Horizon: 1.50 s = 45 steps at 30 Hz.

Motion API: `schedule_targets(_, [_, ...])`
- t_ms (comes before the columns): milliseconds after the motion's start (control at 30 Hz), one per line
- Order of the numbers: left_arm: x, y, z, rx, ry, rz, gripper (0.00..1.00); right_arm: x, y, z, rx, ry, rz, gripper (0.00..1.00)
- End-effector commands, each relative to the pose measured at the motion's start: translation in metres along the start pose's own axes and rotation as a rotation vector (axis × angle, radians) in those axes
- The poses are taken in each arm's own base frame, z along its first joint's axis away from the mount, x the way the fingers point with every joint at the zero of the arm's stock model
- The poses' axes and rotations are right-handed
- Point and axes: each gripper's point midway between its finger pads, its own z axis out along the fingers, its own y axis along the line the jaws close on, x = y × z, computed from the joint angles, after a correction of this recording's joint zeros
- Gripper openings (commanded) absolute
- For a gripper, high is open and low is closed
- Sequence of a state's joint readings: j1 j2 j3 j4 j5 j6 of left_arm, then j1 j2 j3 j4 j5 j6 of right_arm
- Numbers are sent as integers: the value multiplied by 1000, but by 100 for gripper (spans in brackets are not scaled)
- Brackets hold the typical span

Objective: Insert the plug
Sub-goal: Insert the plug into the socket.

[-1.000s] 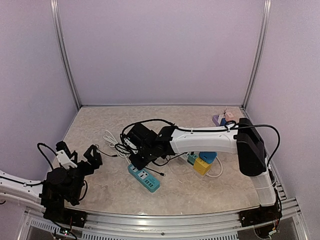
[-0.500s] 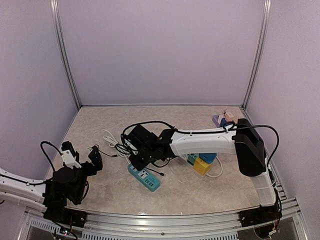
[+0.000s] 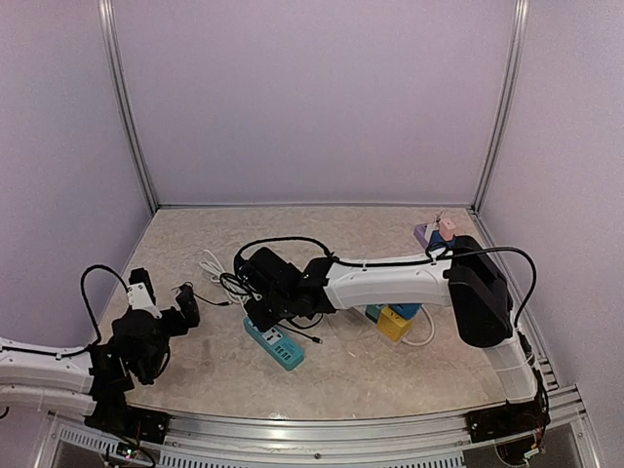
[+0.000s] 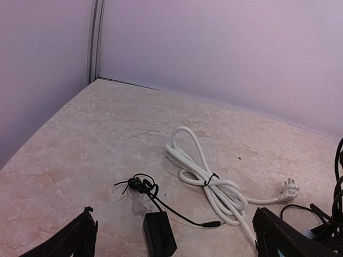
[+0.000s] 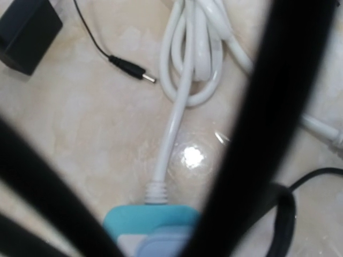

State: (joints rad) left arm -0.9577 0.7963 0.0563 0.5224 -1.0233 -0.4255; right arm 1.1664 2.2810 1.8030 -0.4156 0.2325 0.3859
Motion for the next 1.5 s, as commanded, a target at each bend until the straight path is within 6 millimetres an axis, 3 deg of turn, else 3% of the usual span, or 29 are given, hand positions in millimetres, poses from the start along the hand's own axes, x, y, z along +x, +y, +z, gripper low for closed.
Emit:
schedule_targets(0, [10,-9,17,47,94,7,99,190,-63,37,208,601,-44,0])
schedule_targets(300, [21,3,82,1,219,-74,99,181,-92,39,315,584,29,0])
schedule_targets(567, [30,7,109,-23,243,-137,99,148,-132,42,408,492,110,0])
schedule_targets(733, [39,4,111,-11,270,-130,99,143,-133,48,401,477,121,0])
schedule_targets(867, [33,10,103,-21,248,-137,99,154,-127,56,360,492,146,0])
schedule_targets(967, [27,13,97,-27,234,-136,99,150,-123,56,340,484,153,2])
schedule_targets(1133, [22,13,90,-40,210,-122,99,104,-116,40,303,377,155,65])
schedule_targets(1167, [24,13,90,-41,214,-119,99,94,-114,36,295,355,152,74])
schedule_targets(1333, [39,6,88,-3,253,-116,99,47,-106,12,267,252,132,98])
schedule_targets(1467, [52,6,82,13,295,-132,99,22,-105,-10,256,199,122,100])
